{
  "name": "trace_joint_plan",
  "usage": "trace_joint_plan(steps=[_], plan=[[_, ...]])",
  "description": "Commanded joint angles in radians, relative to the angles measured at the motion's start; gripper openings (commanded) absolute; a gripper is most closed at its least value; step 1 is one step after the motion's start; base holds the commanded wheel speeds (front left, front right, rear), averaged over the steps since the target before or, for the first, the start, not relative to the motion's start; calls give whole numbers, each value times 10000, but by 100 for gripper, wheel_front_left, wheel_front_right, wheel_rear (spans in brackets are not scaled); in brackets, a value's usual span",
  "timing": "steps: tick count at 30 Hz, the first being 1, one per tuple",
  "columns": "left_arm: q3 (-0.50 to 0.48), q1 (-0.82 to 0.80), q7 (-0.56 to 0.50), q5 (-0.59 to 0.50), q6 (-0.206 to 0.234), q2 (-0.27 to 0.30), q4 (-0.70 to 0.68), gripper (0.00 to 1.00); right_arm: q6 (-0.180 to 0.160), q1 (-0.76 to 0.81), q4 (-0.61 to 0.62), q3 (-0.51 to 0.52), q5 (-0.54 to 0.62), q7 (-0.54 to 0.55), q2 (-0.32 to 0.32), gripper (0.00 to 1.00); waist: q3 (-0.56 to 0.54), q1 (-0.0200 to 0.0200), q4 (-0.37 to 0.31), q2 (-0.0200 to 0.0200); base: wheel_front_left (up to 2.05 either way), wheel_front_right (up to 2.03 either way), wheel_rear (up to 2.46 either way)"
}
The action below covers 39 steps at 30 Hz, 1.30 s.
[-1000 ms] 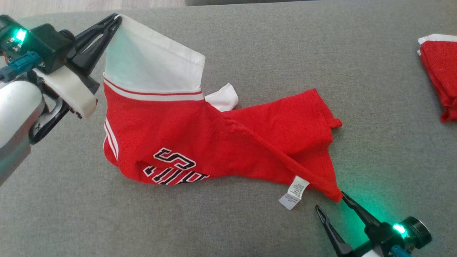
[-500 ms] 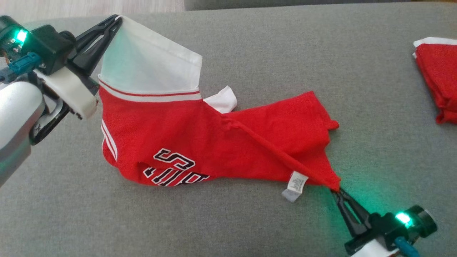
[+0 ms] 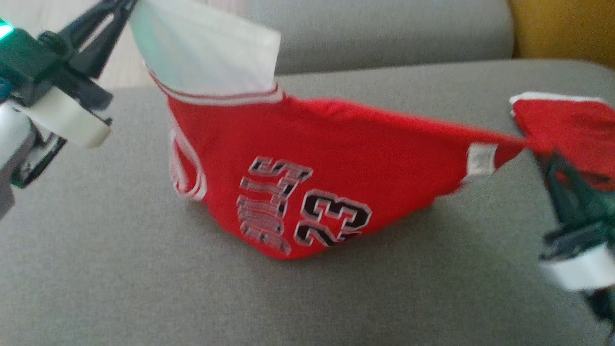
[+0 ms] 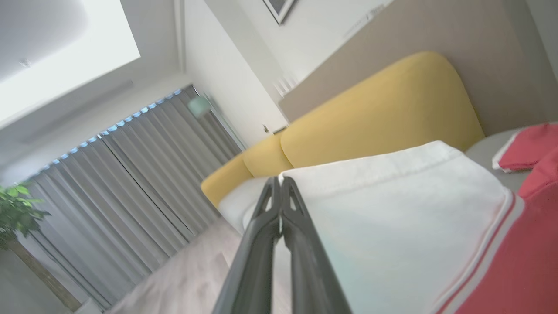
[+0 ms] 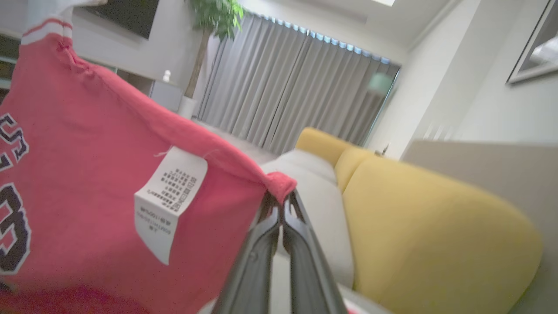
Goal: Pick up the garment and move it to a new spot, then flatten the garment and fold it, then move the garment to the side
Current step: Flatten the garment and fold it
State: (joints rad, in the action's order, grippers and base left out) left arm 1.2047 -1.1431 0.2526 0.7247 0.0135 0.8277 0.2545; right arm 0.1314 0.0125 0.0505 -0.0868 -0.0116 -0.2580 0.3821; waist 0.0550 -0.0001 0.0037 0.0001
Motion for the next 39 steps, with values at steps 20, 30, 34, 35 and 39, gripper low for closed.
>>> trace_joint_plan(steps=[20,30,34,35,39], plan=[[-2628,-2716,3,-1327,-435,-12,-298,0,-7,-6240,-310,-1436,-2239,1917,3636,0,-1146,1,-140,-1,0,0,0],[-2269,-3788,-54,-1674,-977,-999,2297,0,-7,-9079,-2946,-3517,-3135,1549,3003,0,1183,1,-105,-1,0,0,0],[-2577,-4818,52,-2122,-758,-1508,3066,0,-7,-10888,-4026,-3803,-2833,1100,2543,0,2484,1,-19,-1,0,0,0],[-2689,-5102,69,-2308,-605,-1610,3189,0,-7,-11380,-4308,-3709,-2742,927,2375,0,2761,1,-4,-1,0,0,0],[-3562,-6095,86,-3138,68,-1904,2718,0,-7,-13192,-5237,-3112,-1640,324,2043,0,3754,1,171,-1,0,0,0]])
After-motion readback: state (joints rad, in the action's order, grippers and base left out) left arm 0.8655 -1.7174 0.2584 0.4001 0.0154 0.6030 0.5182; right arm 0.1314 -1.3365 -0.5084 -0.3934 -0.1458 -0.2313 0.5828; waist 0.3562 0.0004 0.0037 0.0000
